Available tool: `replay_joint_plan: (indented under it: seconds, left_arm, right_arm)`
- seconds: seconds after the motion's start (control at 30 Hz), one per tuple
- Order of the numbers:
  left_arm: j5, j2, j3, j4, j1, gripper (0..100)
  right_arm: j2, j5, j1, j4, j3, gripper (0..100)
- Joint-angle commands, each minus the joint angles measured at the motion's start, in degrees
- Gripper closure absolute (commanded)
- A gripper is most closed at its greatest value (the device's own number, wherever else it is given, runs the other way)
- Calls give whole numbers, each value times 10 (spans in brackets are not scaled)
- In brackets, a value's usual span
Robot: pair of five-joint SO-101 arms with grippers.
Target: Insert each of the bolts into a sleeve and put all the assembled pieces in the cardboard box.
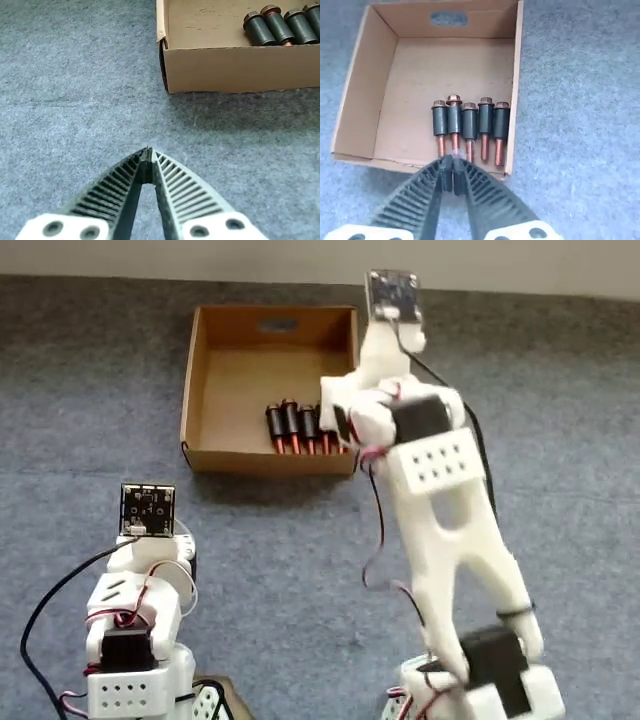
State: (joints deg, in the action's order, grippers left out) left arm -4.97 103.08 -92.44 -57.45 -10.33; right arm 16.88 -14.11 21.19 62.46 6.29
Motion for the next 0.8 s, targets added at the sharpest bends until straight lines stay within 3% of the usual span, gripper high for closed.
replay_joint_plan:
  seconds: [0.0,0.1,0.33,0.77]
  left_arm:
    - [-2,7,36,-10,-12,992]
    - [0,7,62,-40,-4,992]
    - [-3,7,102,-146,93,990]
    - [-2,7,12,-144,94,992]
  right_arm:
    - [153,9,-1,-97,196,993]
    - [255,10,-6,-151,335,990]
    - [456,10,-7,-164,539,989]
    - [819,9,-13,-163,852,989]
